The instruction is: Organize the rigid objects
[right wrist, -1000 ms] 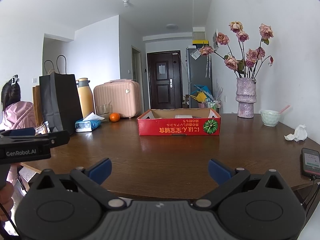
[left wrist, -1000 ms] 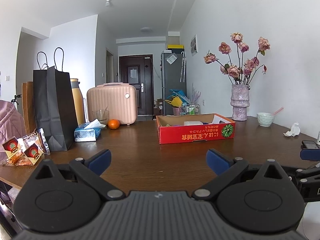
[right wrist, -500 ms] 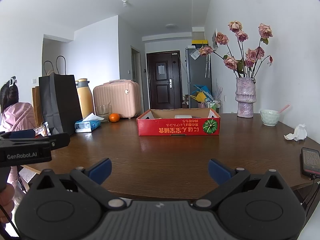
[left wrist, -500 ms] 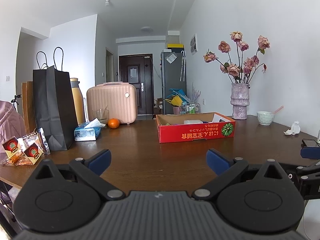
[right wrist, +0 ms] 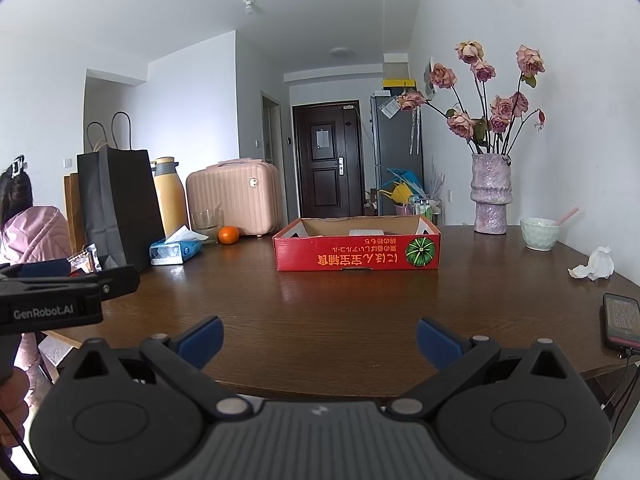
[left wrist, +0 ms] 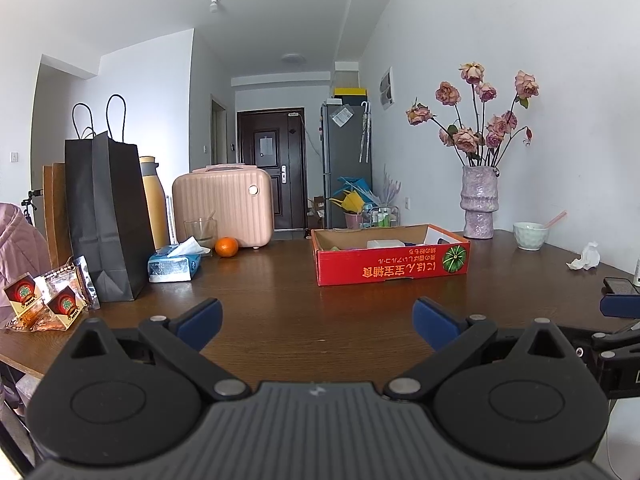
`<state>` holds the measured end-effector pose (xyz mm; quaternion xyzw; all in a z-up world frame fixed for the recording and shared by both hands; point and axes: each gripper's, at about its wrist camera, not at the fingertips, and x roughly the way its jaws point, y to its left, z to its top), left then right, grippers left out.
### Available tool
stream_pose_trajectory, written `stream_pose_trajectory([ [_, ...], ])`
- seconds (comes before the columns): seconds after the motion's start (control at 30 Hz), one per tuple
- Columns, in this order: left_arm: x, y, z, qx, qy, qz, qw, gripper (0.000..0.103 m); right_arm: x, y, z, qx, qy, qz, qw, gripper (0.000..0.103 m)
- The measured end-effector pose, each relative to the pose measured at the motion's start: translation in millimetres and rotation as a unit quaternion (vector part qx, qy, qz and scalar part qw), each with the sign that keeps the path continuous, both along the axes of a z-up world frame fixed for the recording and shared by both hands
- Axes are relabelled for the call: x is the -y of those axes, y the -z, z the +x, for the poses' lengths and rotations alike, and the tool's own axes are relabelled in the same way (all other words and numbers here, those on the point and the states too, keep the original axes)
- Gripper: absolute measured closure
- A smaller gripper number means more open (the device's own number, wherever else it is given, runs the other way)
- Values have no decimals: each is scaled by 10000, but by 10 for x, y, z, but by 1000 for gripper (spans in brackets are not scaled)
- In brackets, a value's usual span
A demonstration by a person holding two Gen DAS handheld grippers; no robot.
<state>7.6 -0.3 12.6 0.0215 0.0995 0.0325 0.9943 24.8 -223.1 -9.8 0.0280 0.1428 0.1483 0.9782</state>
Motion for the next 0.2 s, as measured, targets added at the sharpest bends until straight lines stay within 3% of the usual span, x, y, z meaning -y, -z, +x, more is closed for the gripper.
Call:
stream_pose_trajectory([
  [0.2, 3, -4, -15, 35, 18, -1, 10000, 0, -5, -2, -10, 8, -5, -10, 10000, 0],
])
